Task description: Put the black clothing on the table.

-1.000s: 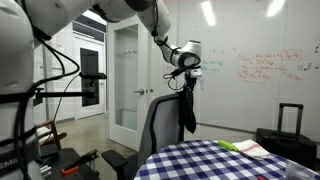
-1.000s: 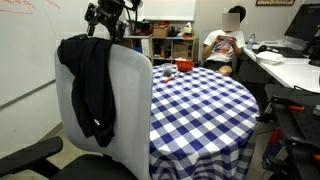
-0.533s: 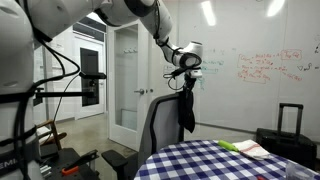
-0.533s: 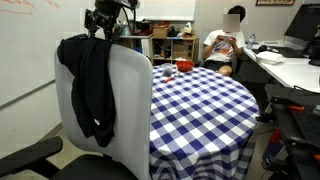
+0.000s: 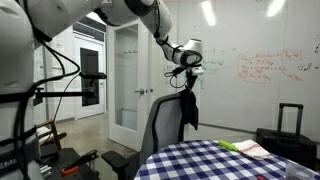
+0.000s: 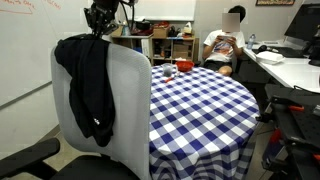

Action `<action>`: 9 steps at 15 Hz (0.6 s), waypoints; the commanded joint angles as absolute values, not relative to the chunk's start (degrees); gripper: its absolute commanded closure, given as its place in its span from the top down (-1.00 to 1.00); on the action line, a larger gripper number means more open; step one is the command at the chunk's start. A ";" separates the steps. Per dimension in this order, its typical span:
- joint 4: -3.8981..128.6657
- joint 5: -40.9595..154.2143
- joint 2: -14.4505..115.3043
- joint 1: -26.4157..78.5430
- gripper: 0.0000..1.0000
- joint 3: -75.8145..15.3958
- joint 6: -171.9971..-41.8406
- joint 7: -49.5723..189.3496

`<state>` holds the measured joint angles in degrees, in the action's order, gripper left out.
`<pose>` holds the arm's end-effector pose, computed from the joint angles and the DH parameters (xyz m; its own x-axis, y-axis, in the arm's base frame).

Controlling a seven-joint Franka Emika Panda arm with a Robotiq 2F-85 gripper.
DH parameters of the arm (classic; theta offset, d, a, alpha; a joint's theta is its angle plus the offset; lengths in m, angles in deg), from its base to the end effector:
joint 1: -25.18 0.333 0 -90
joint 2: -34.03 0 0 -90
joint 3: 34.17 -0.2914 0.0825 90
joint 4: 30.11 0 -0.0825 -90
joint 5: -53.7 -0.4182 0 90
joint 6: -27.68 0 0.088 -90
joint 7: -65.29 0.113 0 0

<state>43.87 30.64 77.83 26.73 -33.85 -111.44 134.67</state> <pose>0.7928 0.0210 0.2916 0.1694 -0.9626 -0.2113 -0.9083 -0.0694 -0.4124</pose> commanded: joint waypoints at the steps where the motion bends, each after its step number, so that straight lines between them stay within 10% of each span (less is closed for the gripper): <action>1: 43.64 32.04 75.21 27.21 -1.00 -33.28 -113.45 135.79; 9: 46.06 29.43 64.74 23.29 -0.98 -35.13 -110.14 132.65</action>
